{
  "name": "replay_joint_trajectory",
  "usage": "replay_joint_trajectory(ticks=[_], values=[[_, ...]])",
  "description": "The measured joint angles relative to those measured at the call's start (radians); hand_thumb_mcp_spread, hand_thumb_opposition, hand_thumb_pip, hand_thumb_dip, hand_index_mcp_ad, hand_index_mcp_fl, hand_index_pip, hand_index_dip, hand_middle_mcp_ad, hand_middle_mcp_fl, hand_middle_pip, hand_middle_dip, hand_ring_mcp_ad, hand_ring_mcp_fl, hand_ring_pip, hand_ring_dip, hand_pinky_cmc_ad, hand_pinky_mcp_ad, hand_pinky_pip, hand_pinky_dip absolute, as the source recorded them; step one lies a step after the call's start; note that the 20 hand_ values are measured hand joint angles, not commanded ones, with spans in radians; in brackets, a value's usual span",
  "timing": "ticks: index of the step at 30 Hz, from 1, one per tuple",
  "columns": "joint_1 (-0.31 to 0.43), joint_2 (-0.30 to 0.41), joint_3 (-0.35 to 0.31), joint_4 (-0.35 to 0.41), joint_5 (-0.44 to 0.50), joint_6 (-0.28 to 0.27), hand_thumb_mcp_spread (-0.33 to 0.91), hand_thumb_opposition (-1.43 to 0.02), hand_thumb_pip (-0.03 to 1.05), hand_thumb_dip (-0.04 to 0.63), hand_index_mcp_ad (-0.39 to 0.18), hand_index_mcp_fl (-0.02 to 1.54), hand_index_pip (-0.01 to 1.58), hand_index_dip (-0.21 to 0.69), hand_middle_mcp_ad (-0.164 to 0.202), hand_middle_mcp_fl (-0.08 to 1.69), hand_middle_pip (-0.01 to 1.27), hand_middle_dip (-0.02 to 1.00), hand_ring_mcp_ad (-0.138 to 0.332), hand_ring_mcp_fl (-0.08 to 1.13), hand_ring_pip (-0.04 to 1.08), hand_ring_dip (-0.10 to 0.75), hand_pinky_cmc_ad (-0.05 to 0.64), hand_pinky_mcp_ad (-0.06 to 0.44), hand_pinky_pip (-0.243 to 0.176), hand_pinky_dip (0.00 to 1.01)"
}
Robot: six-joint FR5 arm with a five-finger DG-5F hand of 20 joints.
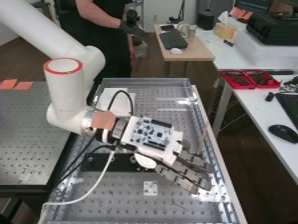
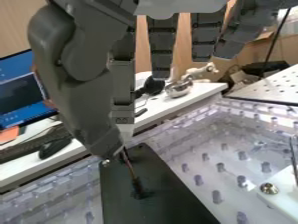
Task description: Grab the drill bit and place it in the clear container
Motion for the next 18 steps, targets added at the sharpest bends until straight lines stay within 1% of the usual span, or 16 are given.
replay_joint_trajectory(ticks=[2,5,7,16,18], values=[[0.000,0.003,-0.004,0.002,-0.006,0.001,0.50,-0.93,0.56,0.300,-0.133,0.57,1.04,0.161,0.075,0.15,0.14,0.16,0.227,0.03,0.10,-0.037,0.188,0.155,-0.101,0.17],[0.001,0.004,-0.006,0.007,-0.008,0.000,0.50,-0.93,0.61,0.302,-0.133,0.57,1.04,0.155,0.077,0.15,0.14,0.16,0.227,0.02,0.10,-0.037,0.188,0.152,-0.101,0.17],[0.002,0.002,-0.005,0.010,-0.011,-0.002,0.49,-0.93,0.61,0.298,-0.133,0.57,1.04,0.154,0.077,0.15,0.14,0.16,0.227,0.02,0.10,-0.037,0.188,0.152,-0.101,0.17],[-0.001,-0.017,0.007,0.022,-0.003,-0.021,0.49,-0.93,0.60,0.302,-0.133,0.56,1.05,0.150,0.075,0.15,0.14,0.16,0.227,0.02,0.10,-0.037,0.185,0.152,-0.101,0.17],[-0.002,-0.018,0.007,0.023,-0.005,-0.024,0.49,-0.91,0.60,0.302,-0.133,0.56,1.05,0.150,0.077,0.15,0.14,0.16,0.225,0.02,0.10,-0.037,0.188,0.152,-0.101,0.17]])
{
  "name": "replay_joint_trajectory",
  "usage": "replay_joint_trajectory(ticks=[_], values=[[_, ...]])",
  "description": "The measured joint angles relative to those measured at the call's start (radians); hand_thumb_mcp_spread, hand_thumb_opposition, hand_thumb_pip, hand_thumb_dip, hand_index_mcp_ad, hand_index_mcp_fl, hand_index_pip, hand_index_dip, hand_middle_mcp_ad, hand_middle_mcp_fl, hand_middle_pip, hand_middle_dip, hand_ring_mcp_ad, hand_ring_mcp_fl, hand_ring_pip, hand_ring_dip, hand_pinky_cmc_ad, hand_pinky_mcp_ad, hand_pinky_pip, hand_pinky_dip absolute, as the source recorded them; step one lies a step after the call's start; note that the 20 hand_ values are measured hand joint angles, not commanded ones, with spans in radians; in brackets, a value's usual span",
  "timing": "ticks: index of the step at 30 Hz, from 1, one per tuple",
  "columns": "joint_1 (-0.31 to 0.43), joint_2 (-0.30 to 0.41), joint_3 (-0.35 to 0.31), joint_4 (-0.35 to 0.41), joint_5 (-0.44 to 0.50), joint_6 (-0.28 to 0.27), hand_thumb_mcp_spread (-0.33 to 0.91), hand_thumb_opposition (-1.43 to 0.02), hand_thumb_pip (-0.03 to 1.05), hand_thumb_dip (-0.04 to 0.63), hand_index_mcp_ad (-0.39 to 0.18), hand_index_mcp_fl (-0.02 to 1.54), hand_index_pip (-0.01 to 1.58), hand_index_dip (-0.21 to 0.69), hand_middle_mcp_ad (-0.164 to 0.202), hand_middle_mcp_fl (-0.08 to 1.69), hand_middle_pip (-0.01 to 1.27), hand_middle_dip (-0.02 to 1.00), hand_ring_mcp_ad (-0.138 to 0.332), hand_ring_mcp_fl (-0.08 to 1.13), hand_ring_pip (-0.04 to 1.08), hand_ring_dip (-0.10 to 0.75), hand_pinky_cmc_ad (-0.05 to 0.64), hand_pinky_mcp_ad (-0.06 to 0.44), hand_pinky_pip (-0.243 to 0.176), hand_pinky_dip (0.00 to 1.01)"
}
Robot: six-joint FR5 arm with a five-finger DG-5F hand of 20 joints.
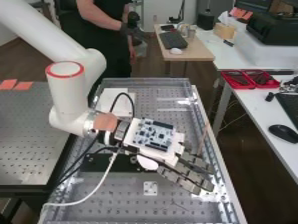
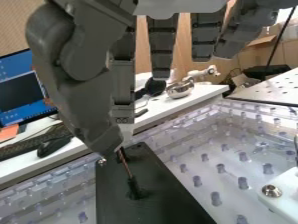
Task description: Grab the drill bit and place it in the clear container
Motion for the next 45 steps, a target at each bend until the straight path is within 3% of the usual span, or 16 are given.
replay_joint_trajectory(ticks=[20,24,27,31,36,45], values=[[0.000,-0.014,0.014,-0.004,-0.011,-0.003,0.49,-0.90,0.57,0.298,-0.133,0.53,1.08,0.152,0.075,0.15,0.14,0.16,0.227,0.02,0.10,-0.037,0.187,0.154,-0.101,0.17],[0.000,-0.017,0.014,0.006,-0.007,-0.007,0.52,-0.92,0.57,0.298,-0.133,0.71,1.20,0.140,0.077,0.15,0.14,0.16,0.223,0.02,0.10,-0.037,0.188,0.152,-0.101,0.17],[0.001,-0.018,0.012,0.019,-0.002,-0.008,0.52,-0.93,0.57,0.298,-0.133,0.71,1.20,0.140,0.077,0.16,0.14,0.16,0.223,0.02,0.10,-0.037,0.188,0.154,-0.101,0.17],[0.002,-0.018,0.010,0.025,-0.001,-0.011,0.56,-0.93,0.50,0.300,-0.133,0.79,1.15,0.138,0.075,0.20,0.14,0.16,0.227,0.03,0.10,-0.037,0.199,0.154,-0.098,0.17],[0.002,-0.016,0.007,0.030,-0.003,-0.010,0.57,-0.96,0.50,0.300,-0.134,0.85,1.09,0.138,0.075,0.21,0.14,0.16,0.229,0.05,0.09,-0.037,0.211,0.152,-0.098,0.17],[0.004,0.008,0.007,0.028,-0.009,-0.020,0.60,-0.96,0.44,0.297,-0.134,0.89,1.03,0.138,0.077,0.21,0.14,0.17,0.227,0.06,0.09,-0.024,0.216,0.154,-0.098,0.17]])
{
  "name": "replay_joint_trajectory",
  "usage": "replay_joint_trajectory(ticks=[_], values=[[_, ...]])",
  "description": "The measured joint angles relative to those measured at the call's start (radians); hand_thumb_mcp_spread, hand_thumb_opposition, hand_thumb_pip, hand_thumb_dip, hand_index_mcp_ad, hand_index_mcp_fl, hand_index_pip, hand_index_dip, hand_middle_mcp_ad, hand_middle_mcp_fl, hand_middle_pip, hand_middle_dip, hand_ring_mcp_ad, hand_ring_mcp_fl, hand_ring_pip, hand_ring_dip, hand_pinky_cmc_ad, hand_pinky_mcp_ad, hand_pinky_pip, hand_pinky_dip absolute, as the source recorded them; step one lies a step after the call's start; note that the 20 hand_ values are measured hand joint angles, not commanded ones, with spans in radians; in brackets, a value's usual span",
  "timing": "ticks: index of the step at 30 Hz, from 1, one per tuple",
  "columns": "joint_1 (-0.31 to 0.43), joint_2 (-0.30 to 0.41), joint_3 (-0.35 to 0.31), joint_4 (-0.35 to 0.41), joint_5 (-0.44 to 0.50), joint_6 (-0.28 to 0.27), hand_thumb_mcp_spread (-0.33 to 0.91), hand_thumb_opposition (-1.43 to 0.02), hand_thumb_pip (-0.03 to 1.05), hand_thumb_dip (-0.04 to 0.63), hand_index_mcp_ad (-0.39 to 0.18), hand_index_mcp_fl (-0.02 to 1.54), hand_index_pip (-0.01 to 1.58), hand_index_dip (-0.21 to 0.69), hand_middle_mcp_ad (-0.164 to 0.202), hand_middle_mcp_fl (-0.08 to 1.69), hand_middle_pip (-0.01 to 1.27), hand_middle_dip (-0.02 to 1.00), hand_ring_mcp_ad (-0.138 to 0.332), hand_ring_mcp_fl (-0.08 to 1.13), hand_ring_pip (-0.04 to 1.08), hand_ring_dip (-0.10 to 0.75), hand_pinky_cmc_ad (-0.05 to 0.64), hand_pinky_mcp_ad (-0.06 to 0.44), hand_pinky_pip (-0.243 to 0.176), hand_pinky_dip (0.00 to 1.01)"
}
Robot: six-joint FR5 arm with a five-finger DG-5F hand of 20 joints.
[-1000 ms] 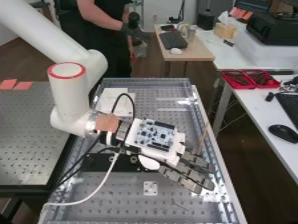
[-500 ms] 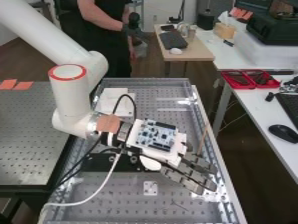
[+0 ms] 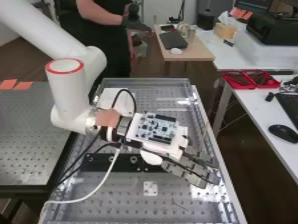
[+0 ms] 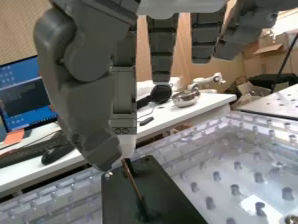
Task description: Grab the drill bit and place it in the clear container
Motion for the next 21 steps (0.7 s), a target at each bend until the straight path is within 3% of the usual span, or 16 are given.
replay_joint_trajectory(ticks=[9,16,21], values=[[0.017,0.088,-0.005,-0.032,-0.012,-0.047,0.60,-0.96,0.44,0.297,-0.134,0.90,1.02,0.138,0.077,0.25,0.14,0.17,0.223,0.06,0.09,-0.024,0.230,0.152,-0.098,0.17],[0.062,0.197,-0.028,-0.055,-0.027,-0.099,0.60,-0.96,0.44,0.297,-0.134,0.92,0.98,0.154,0.077,0.25,0.14,0.17,0.223,0.06,0.09,-0.024,0.227,0.154,-0.098,0.17],[0.099,0.235,-0.038,-0.076,-0.059,-0.120,0.60,-0.97,0.43,0.297,-0.134,0.95,0.94,0.188,0.077,0.25,0.14,0.17,0.223,0.06,0.09,-0.024,0.230,0.152,-0.098,0.17]])
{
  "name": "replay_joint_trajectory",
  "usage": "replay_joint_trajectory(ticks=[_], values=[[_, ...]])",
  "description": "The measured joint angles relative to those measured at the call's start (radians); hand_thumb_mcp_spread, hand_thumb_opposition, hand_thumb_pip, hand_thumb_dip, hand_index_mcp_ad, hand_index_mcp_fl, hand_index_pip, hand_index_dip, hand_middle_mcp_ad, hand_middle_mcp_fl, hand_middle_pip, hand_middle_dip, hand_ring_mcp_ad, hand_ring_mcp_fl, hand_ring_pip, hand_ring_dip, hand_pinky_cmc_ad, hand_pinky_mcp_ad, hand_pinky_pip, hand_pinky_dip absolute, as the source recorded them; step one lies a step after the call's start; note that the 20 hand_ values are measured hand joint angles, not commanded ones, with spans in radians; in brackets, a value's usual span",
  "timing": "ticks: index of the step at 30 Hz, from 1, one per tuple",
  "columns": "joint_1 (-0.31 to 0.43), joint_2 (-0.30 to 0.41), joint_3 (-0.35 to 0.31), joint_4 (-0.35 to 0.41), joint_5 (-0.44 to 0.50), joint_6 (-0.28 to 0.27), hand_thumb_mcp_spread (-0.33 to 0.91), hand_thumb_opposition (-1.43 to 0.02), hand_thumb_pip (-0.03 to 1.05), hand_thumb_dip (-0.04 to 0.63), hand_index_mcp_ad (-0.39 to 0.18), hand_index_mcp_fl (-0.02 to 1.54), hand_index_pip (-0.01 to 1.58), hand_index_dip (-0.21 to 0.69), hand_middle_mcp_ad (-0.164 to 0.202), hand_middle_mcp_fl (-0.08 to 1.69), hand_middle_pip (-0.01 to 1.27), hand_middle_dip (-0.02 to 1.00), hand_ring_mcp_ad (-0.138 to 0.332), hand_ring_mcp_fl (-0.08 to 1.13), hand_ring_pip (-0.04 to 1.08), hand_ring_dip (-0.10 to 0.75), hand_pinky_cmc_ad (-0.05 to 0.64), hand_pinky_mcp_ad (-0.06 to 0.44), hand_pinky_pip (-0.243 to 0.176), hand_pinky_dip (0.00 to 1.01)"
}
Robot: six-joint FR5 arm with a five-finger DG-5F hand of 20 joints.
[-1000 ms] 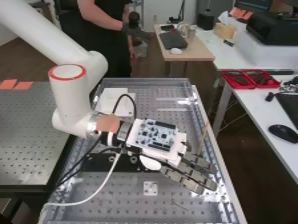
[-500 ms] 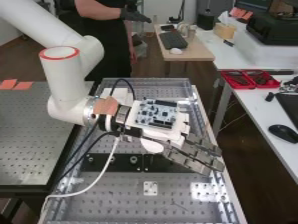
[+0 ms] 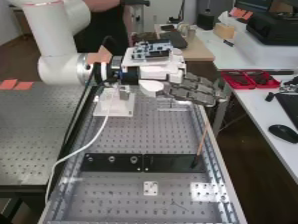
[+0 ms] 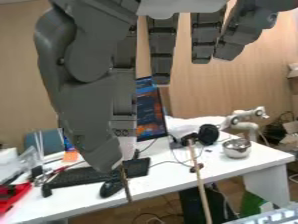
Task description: Grab the drill bit and place it in the clear container
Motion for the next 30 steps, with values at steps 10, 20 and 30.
replay_joint_trajectory(ticks=[10,20,30], values=[[0.096,0.060,-0.022,-0.025,-0.091,-0.039,0.60,-0.98,0.43,0.297,-0.134,0.96,0.89,0.236,0.077,0.25,0.14,0.17,0.227,0.06,0.09,-0.024,0.227,0.152,-0.098,0.17],[0.170,0.078,-0.037,-0.036,-0.183,-0.073,0.60,-0.98,0.43,0.297,-0.134,0.97,0.88,0.232,0.077,0.25,0.14,0.17,0.227,0.07,0.09,-0.021,0.230,0.152,-0.098,0.17],[0.228,0.071,-0.038,-0.049,-0.240,-0.084,0.60,-0.98,0.43,0.297,-0.134,0.97,0.88,0.236,0.075,0.29,0.14,0.17,0.227,0.07,0.10,-0.016,0.232,0.154,-0.098,0.17]])
